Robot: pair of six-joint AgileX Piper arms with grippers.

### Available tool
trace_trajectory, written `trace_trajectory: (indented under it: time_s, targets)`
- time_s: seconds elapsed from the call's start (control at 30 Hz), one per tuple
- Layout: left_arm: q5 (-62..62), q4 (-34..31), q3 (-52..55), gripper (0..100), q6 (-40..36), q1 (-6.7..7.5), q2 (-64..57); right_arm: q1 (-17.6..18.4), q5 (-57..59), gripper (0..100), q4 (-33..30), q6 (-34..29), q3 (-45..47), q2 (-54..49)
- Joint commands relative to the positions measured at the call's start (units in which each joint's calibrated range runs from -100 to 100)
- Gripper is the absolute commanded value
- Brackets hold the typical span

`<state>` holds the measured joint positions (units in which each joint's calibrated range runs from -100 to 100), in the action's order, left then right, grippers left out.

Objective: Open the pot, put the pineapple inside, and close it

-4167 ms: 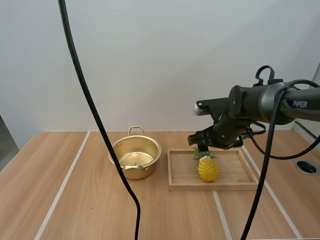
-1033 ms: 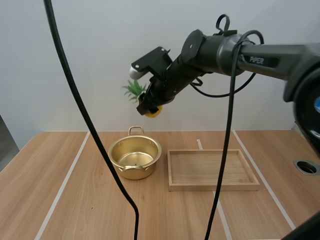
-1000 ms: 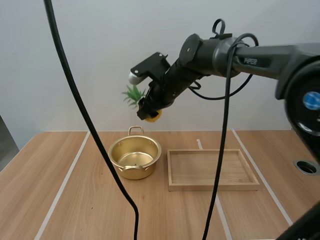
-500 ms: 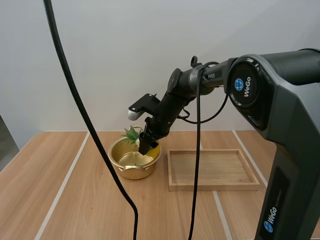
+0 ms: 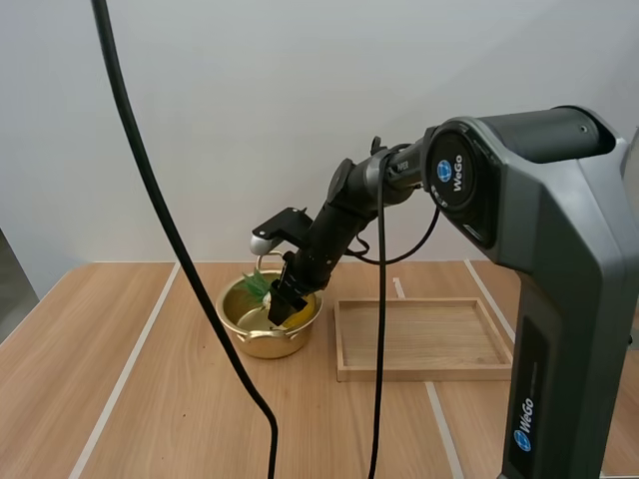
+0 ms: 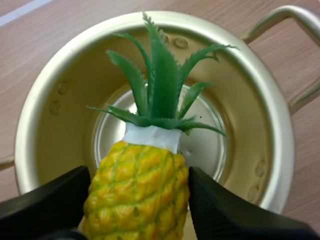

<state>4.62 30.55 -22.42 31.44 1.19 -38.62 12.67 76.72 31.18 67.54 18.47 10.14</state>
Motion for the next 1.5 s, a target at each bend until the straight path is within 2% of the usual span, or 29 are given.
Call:
trace_trajectory:
  time_s: [0.0, 0.13, 0.2, 0.3, 0.37, 0.63, 0.77, 0.97, 1.07, 1.2, 1.33, 1.47]
  targets:
    - [0.5, 0.1, -0.3, 0, 0.0, -0.07, -0.3, 0.1, -0.7, 0, 0.7, -0.9, -0.2, 0.1]
    - [0.5, 0.1, -0.3, 0, 0.0, -0.07, -0.3, 0.1, -0.7, 2, 0.7, -3.2, -0.2, 0.1]
    - [0.5, 0.1, -0.3, 0, 0.0, -0.07, -0.3, 0.1, -0.7, 26, 0.7, -3.6, -0.4, 0.1]
    - [0.5, 0.1, -0.3, 0, 0.0, -0.07, -0.3, 0.1, -0.3, 74, 0.7, -2.3, -0.4, 0.1]
    - [0.5, 0.1, -0.3, 0, 0.0, -0.07, -0.3, 0.1, 0.5, 91, 0.7, -0.8, -0.4, 0.0]
    - [0.5, 0.1, -0.3, 0, 0.0, -0.07, -0.1, 0.1, -2.6, 92, 3.8, -0.8, -0.4, -3.4]
    - [0.5, 0.1, -0.3, 0, 0.0, -0.07, -0.1, 0.1, -7.4, 100, 3.7, -1.3, -0.4, -6.8]
    - [0.5, 0.1, -0.3, 0, 0.0, -0.07, -0.1, 0.1, -6.4, 100, 3.5, -0.8, -0.4, -11.4]
    - [0.5, 0.1, -0.3, 0, 0.0, -0.07, -0.1, 0.1, -8.0, 100, 1.3, -0.8, -0.4, -13.5]
    - [0.5, 0.1, -0.3, 0, 0.0, -0.07, -0.1, 0.1, -16.4, 100, -3.3, -1.1, -0.4, -17.7]
    - [2.0, 0.1, -0.3, 0, 0.0, -0.07, -0.1, -0.5, -27.7, 100, -7.0, -7.1, -0.4, -23.8]
    - [9.4, 0.1, -0.3, 0, 0.0, -0.07, -0.1, -2.4, -39.6, 100, -7.5, -12.0, -0.4, -31.0]
